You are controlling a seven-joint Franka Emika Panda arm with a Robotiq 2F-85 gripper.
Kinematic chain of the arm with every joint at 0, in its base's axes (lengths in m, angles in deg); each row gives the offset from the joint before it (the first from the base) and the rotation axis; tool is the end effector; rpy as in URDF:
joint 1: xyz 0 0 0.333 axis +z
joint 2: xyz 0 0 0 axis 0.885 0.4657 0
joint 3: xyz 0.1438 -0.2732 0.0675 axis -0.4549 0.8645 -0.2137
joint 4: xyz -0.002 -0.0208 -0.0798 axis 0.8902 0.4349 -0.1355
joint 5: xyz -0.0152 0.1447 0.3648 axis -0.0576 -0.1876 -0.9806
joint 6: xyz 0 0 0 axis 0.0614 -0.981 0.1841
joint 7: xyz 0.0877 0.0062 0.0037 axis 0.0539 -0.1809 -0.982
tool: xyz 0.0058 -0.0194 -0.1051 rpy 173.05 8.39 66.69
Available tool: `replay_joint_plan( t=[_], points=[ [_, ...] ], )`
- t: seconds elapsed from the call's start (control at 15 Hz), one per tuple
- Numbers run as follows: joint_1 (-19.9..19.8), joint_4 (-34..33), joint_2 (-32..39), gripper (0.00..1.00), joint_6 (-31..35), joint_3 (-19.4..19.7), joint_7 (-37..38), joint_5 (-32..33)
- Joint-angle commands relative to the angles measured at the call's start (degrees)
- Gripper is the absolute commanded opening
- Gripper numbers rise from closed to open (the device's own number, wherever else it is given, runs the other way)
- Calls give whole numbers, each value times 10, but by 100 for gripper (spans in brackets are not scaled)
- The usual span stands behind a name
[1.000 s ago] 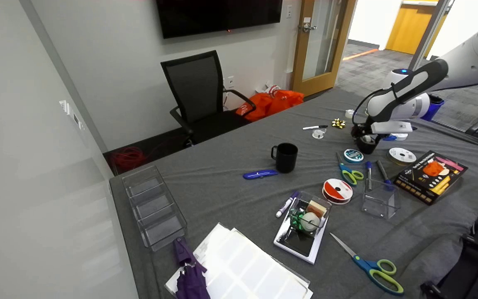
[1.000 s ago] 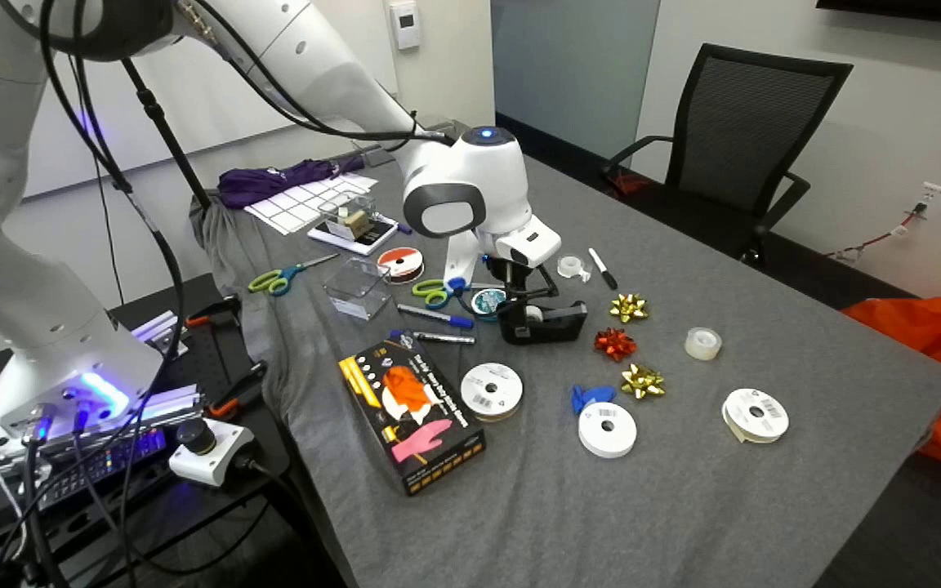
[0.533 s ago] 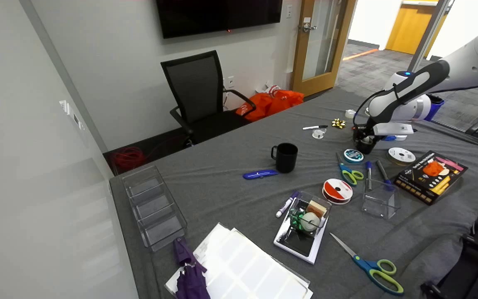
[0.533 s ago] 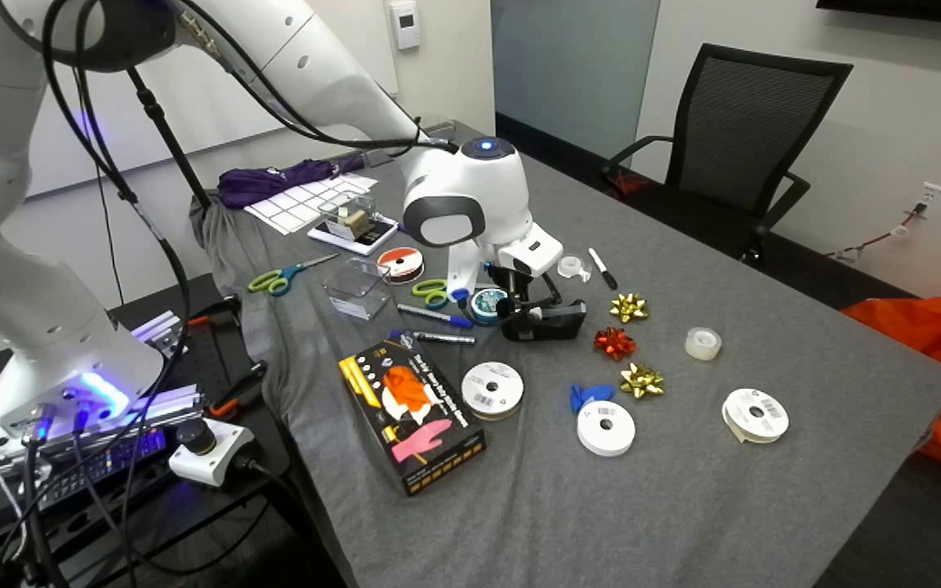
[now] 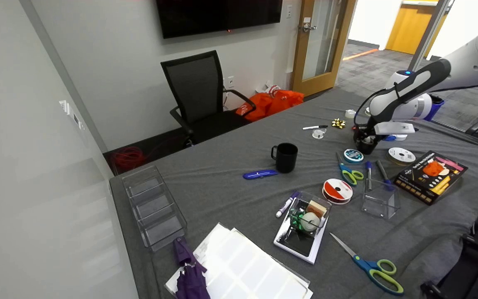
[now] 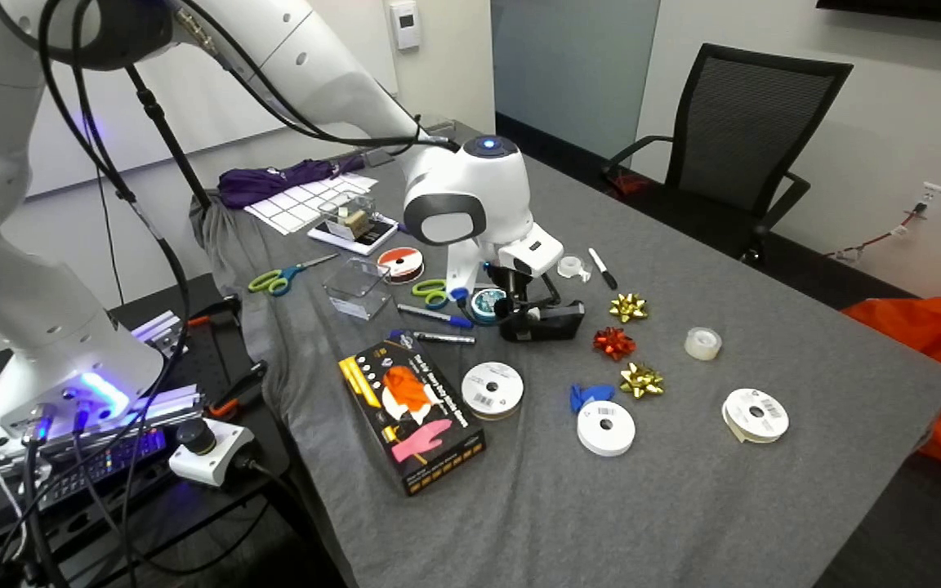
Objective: Put the black object on top of the black box.
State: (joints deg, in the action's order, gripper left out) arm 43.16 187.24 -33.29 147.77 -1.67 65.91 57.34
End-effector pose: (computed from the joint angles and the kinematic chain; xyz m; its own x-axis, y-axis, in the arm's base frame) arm 0.6029 -0.2854 0.1395 0.8202 -0.5517 0.1514 -0.5552 -0.8314 -0.0217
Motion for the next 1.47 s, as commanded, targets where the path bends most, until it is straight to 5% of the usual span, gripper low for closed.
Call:
replay_joint_plan(
  t=[0.0,0.27,0.8,1.13,1.4],
  points=[
    [0,23,-40,43,-44,3,-15,2],
    [-7,72,-77,43,-22,-3,-53,5],
    [-73,240,-193,43,53,-42,-274,2],
    [-156,309,-285,43,27,-100,-443,-59],
    [-171,357,-338,43,13,-90,-590,-135]
  ],
)
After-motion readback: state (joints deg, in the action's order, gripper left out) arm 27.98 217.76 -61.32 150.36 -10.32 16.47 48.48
